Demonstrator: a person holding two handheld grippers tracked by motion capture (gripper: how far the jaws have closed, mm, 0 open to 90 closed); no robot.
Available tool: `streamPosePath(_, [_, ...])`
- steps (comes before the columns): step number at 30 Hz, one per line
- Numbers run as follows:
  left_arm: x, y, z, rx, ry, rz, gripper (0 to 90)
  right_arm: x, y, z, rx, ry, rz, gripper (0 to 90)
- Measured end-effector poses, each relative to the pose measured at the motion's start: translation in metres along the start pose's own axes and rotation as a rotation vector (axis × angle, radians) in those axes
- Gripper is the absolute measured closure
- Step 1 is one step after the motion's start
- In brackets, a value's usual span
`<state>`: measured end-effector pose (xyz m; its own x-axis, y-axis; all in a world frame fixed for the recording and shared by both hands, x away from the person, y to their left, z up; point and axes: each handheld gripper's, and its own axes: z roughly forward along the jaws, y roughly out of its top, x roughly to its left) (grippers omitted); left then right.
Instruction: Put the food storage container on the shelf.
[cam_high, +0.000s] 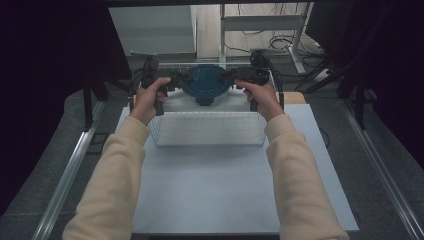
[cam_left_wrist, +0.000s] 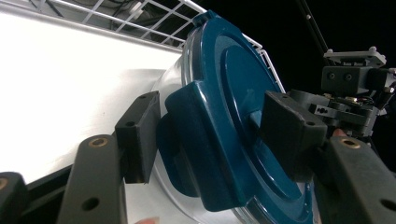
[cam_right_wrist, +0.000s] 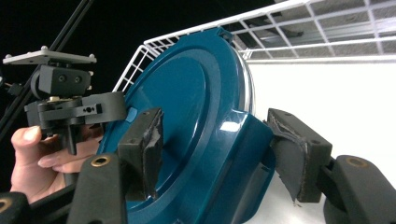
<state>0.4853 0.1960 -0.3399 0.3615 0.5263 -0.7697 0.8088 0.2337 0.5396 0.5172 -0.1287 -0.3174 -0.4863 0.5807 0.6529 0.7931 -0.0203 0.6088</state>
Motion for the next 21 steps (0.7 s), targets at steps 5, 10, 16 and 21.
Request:
streamPosePath(5, [-0.010,-0.005,-0.007,-0.052,0.076,0.067,26.9,0.014,-0.003,-0.006,-0.082,-0.118,-0.076,24.9])
streamPosePath(10, [-0.030,-0.019,-0.030,-0.103,0.154,0.222,21.9,0.032,-0.016,-0.028,-0.128,-0.167,-0.208,21.4])
streamPosePath(16, [-0.049,-0.062,-0.061,-0.123,0.162,0.351,21.2,0.045,-0.050,-0.057,-0.140,-0.182,-0.366,21.5])
streamPosePath(21, [-0.053,-0.112,-0.080,-0.103,0.121,0.400,20.1,0.049,-0.094,-0.079,-0.113,-0.177,-0.475,21.5])
